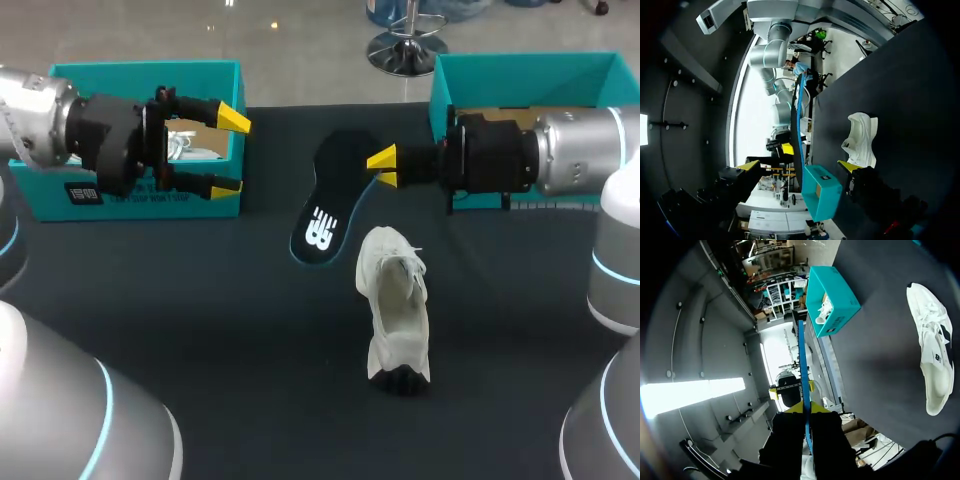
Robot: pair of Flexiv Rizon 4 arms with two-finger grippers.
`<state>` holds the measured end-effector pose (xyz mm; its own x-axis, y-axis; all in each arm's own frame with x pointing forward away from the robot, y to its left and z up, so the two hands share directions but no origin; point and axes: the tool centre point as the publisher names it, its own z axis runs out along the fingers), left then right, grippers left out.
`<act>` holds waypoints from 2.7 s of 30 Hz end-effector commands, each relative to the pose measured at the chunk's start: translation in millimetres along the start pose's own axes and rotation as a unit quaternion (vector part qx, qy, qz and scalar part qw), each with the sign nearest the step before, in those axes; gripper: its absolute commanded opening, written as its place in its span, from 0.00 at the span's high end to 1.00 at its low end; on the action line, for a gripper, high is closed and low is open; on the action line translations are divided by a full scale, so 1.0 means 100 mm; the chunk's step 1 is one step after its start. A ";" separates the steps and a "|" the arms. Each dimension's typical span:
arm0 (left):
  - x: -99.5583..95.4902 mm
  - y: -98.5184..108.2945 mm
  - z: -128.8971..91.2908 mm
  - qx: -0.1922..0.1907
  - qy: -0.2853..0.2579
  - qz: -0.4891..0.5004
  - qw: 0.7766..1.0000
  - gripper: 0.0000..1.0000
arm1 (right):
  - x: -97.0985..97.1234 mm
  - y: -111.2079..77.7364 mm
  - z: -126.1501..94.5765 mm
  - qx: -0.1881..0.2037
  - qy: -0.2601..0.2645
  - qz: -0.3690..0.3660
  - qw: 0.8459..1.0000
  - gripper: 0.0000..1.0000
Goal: Take the shoe out of the shoebox, open the shoe tongue, remove and reinsert the insole, then place the shoe into the shoebox
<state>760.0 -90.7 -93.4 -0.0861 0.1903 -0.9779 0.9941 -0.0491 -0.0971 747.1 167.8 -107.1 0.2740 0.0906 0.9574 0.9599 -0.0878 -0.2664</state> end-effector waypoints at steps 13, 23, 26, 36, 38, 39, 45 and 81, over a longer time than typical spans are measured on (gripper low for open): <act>0.04 0.05 0.77 0.018 -0.033 -0.059 0.998 0.00 | 0.00 -0.01 0.01 -0.001 -0.002 0.000 1.000 1.00; -0.01 0.13 0.98 0.019 -0.038 -0.067 0.997 0.00 | 0.00 -0.01 0.01 -0.001 -0.002 0.000 1.000 1.00; -0.02 0.14 0.99 0.017 -0.039 -0.065 0.997 0.22 | 0.00 -0.01 0.01 -0.001 -0.002 0.000 1.000 1.00; -0.02 0.10 1.07 0.016 -0.032 -0.066 0.997 0.83 | 0.00 -0.01 0.01 -0.001 -0.002 0.000 1.000 1.00; -0.01 0.08 1.09 0.019 -0.029 -0.066 0.997 0.82 | 0.00 -0.01 0.01 -0.001 -0.002 0.000 1.000 1.00; -0.01 0.07 1.11 0.020 -0.028 -0.065 0.997 0.83 | 0.00 -0.01 0.01 -0.001 -0.002 0.000 1.000 1.00; 0.02 0.06 1.13 0.018 -0.019 -0.074 0.997 1.00 | 0.00 -0.01 0.01 -0.001 -0.002 0.000 1.000 1.00; 0.20 -0.19 0.60 0.086 0.077 -0.109 0.987 1.00 | 0.19 0.04 -0.87 -0.026 -0.262 -0.053 0.963 0.00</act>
<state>736.4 -148.1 -126.0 -0.2719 0.3540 -0.8949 0.9259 -0.1571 -0.3435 752.5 82.3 -85.3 0.1782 0.5022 0.8462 0.9840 -0.0922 -0.1525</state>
